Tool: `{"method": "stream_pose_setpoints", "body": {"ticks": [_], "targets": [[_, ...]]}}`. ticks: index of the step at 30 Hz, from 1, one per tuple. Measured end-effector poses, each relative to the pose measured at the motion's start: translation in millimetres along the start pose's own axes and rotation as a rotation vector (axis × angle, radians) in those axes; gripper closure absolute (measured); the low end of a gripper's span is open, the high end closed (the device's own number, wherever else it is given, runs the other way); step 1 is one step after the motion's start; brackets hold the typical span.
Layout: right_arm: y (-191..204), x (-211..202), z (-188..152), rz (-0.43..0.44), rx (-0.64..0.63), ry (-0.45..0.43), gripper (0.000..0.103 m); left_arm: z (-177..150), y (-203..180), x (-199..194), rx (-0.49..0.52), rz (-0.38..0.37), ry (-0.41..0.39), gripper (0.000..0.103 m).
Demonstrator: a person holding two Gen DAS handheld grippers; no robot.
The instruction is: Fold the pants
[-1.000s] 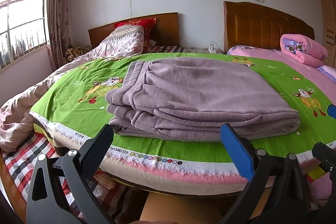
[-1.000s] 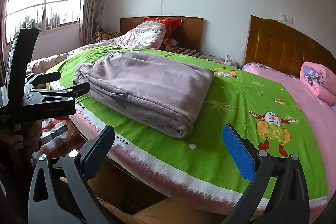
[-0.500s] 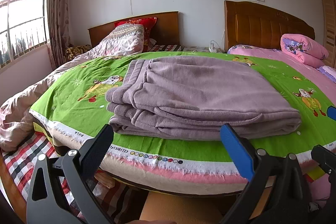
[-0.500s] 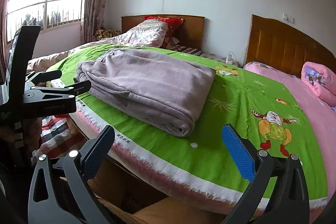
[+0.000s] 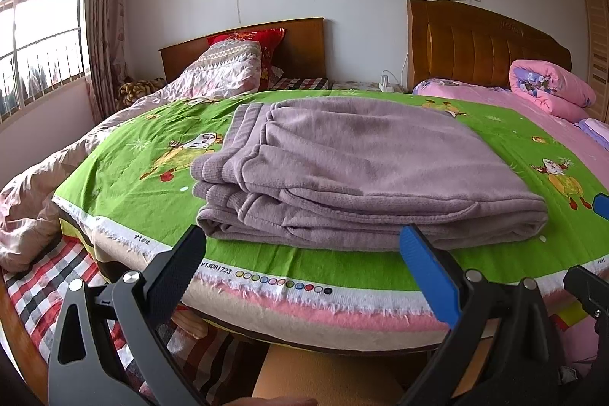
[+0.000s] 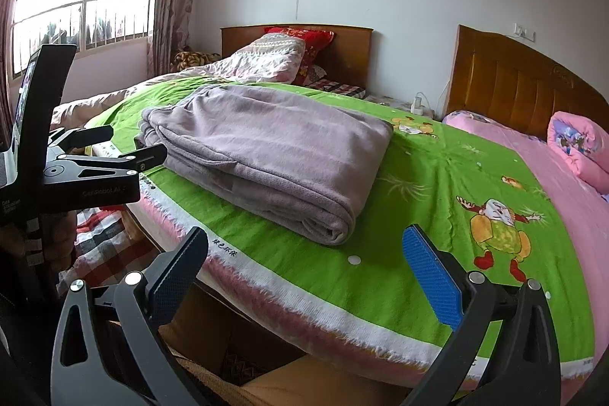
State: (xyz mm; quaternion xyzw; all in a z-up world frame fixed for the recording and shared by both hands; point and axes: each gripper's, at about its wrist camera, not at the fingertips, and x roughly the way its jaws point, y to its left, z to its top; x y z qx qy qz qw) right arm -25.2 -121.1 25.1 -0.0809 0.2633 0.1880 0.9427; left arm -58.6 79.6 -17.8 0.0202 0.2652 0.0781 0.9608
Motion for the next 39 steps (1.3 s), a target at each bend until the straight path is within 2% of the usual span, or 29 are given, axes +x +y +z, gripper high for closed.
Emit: {"method": "stream_pose_setpoints", "body": {"ticks": [39], "targets": [[-9.1, 4.6, -3.4, 0.011, -0.008, 0.014, 0.004, -1.1, 1.6, 2.8, -0.008, -0.002, 0.016, 0.001]]}}
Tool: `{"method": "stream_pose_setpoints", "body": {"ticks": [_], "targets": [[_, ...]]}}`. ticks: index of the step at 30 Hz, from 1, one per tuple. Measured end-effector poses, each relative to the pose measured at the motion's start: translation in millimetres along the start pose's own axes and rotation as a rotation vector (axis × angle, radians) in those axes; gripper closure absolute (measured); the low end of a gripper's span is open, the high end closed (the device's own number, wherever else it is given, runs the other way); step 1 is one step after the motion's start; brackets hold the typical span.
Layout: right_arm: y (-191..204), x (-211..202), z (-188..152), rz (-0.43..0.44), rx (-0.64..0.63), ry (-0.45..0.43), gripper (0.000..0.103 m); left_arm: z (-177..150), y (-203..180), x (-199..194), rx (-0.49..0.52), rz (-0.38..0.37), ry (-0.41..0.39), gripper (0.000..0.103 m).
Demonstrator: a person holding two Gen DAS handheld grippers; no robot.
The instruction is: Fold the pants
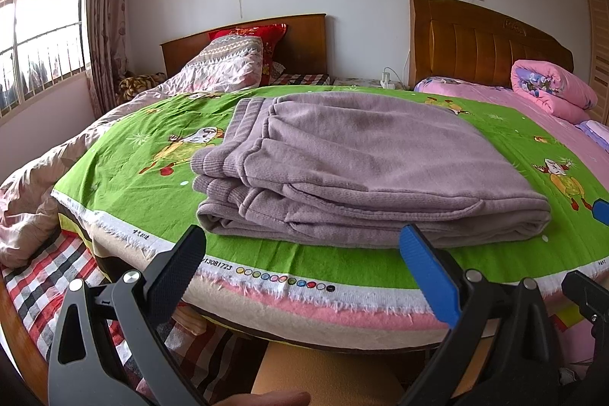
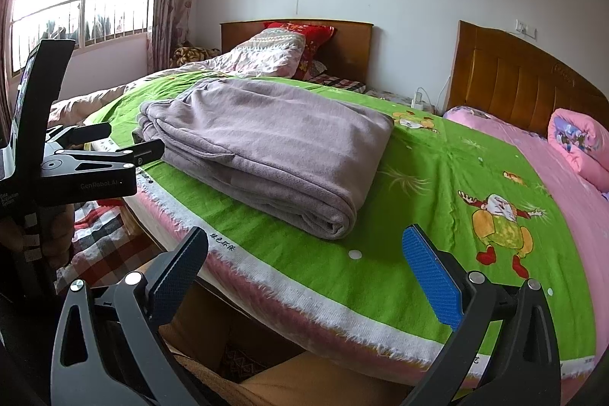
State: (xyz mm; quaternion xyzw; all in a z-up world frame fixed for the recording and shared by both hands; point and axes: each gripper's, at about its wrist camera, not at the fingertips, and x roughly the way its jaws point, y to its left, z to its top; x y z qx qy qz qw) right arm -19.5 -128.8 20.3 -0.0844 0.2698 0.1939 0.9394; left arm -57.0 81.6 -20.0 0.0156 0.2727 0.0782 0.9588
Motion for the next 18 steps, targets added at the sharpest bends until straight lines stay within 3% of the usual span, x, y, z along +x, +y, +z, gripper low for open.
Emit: {"method": "stream_pose_setpoints", "body": {"ticks": [18], "targets": [[-5.9, 1.3, 0.2, 0.002, 0.001, -0.002, 0.004, 1.9, 9.1, 2.8, -0.06, 0.03, 0.017, 0.001]]}}
